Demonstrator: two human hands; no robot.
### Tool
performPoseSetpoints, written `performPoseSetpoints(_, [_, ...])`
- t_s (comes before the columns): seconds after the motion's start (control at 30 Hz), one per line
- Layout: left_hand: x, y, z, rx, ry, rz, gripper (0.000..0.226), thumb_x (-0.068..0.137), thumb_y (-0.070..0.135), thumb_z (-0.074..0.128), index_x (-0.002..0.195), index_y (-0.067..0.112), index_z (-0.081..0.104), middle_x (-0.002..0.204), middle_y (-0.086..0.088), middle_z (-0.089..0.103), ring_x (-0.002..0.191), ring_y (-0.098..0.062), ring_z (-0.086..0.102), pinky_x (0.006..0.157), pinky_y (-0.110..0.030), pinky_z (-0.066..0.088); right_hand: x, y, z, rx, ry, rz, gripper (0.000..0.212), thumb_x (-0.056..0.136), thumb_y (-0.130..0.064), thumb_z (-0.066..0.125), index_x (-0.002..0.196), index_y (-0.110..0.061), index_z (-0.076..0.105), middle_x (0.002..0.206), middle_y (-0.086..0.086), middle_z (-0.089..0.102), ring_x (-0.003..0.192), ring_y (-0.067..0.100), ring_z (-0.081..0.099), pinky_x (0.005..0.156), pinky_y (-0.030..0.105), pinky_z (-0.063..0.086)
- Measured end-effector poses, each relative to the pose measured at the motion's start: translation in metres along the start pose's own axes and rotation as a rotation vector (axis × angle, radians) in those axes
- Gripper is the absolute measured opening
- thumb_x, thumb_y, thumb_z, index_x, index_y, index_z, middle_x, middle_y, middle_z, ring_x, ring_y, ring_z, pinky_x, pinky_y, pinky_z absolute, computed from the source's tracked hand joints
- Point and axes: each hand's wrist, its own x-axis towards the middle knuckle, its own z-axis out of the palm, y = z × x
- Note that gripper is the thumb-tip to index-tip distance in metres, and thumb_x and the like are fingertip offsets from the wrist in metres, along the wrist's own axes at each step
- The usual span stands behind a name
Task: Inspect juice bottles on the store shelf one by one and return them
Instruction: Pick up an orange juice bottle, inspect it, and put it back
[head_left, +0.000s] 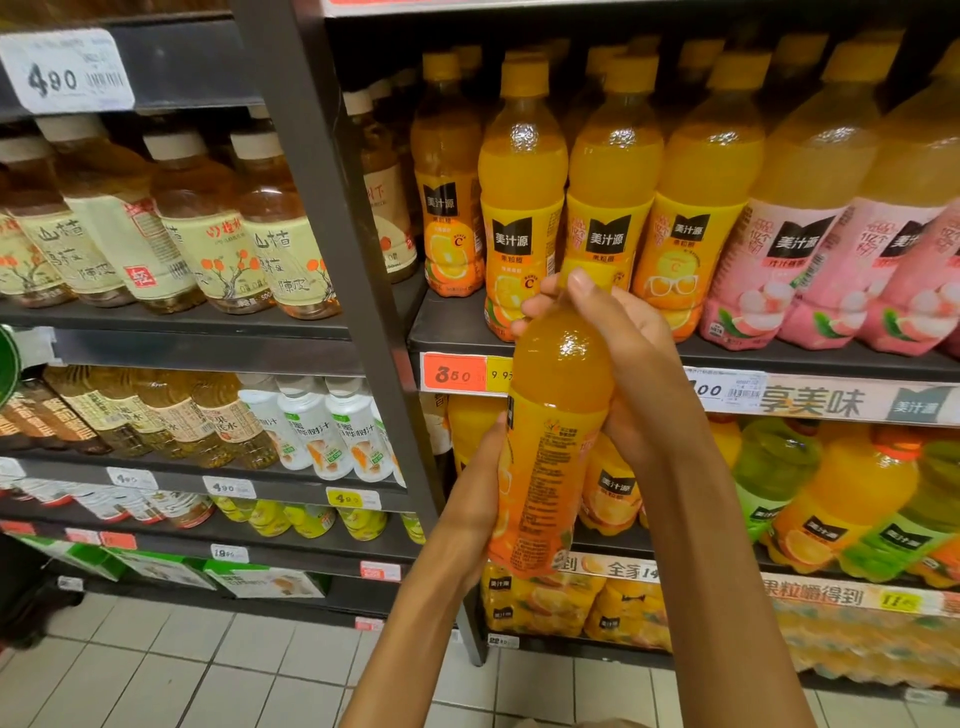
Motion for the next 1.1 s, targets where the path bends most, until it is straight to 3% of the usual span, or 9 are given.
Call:
performPoseSetpoints(0.1, [-0.002,0.001,0.002,-0.142,-0.004,0.013,0.060,0.082,0.041,0.045,0.116,-0.008,0.055,0.106,-0.030,0.060,0.086,-0.036,0.060,0.079,-0.043,0.051,0.003,-0.001,-0.002,-0.016,-0.069,0.012,0.027,0.089,-0.034,0.057,0.105,-0.014,0.066,0.096,0.004,0.075,0.093,0.018,0.072,0.070,0.026,0.056])
performPoseSetpoints(0.23, [-0.004,0.001,0.001,-0.268,-0.128,-0.049,0.052,0.073,0.043,0.047,0.099,0.000,0.062,0.089,-0.022,0.064,0.070,-0.032,0.062,0.064,-0.037,0.053,0.007,0.003,-0.003,0.007,-0.146,0.052,0.036,0.093,-0.039,0.051,0.115,-0.015,0.064,0.110,0.008,0.072,0.103,0.026,0.069,0.080,0.037,0.058])
performPoseSetpoints(0.37, [-0.004,-0.001,-0.001,-0.264,-0.157,-0.051,0.049,0.073,0.042,0.048,0.095,0.001,0.064,0.090,-0.021,0.064,0.073,-0.032,0.062,0.072,-0.040,0.050,0.008,0.007,-0.002,0.039,-0.178,0.072,0.032,0.086,-0.043,0.056,0.101,-0.018,0.070,0.102,0.010,0.073,0.095,0.028,0.071,0.081,0.040,0.058])
performPoseSetpoints(0.53, [-0.001,0.001,-0.005,-0.122,-0.098,0.017,0.066,0.075,0.046,0.047,0.114,-0.005,0.060,0.104,-0.026,0.062,0.084,-0.036,0.061,0.078,-0.041,0.051,0.005,0.008,-0.001,0.054,-0.162,0.019,0.020,0.081,-0.031,0.062,0.092,-0.015,0.069,0.089,0.007,0.072,0.084,0.025,0.071,0.073,0.036,0.057])
performPoseSetpoints(0.63, [0.004,0.000,-0.011,-0.047,-0.092,0.103,0.043,0.079,0.050,0.042,0.090,0.024,0.074,0.091,-0.003,0.075,0.084,-0.016,0.071,0.069,-0.025,0.057,0.003,0.004,0.000,0.016,-0.138,-0.034,0.017,0.081,-0.030,0.064,0.092,-0.018,0.069,0.090,0.005,0.072,0.086,0.024,0.071,0.071,0.034,0.056])
performPoseSetpoints(0.7, [0.006,0.000,-0.013,-0.009,-0.101,0.129,0.042,0.082,0.052,0.037,0.098,0.031,0.069,0.095,0.003,0.075,0.091,-0.011,0.070,0.072,-0.020,0.056,0.003,0.001,0.002,-0.024,-0.115,-0.075,0.018,0.079,-0.032,0.065,0.092,-0.021,0.069,0.090,0.004,0.072,0.087,0.024,0.070,0.072,0.036,0.055])
performPoseSetpoints(0.87, [0.014,-0.002,-0.006,0.001,-0.004,0.168,0.048,0.091,0.049,0.034,0.106,0.018,0.067,0.099,-0.009,0.074,0.096,-0.023,0.069,0.087,-0.037,0.054,0.000,0.000,0.006,-0.066,-0.080,-0.149,0.015,0.085,-0.022,0.057,0.096,-0.019,0.066,0.088,0.002,0.073,0.085,0.022,0.070,0.072,0.035,0.055])
performPoseSetpoints(1.03, [0.019,-0.006,-0.006,-0.131,0.140,0.284,0.025,0.077,0.042,0.049,0.073,0.022,0.063,0.067,0.001,0.069,0.064,-0.011,0.066,0.063,-0.027,0.054,-0.005,-0.006,0.008,-0.095,-0.235,-0.156,0.017,0.084,-0.017,0.059,0.100,-0.016,0.065,0.094,0.002,0.072,0.093,0.025,0.068,0.081,0.039,0.054])
performPoseSetpoints(1.1, [0.021,-0.010,-0.007,-0.198,0.245,0.306,0.023,0.087,0.024,0.049,0.066,0.019,0.053,0.060,0.000,0.060,0.058,-0.010,0.058,0.058,-0.027,0.050,-0.008,-0.011,0.008,-0.166,-0.388,-0.162,0.021,0.083,-0.017,0.062,0.103,-0.016,0.065,0.100,0.001,0.070,0.100,0.023,0.067,0.084,0.035,0.053])
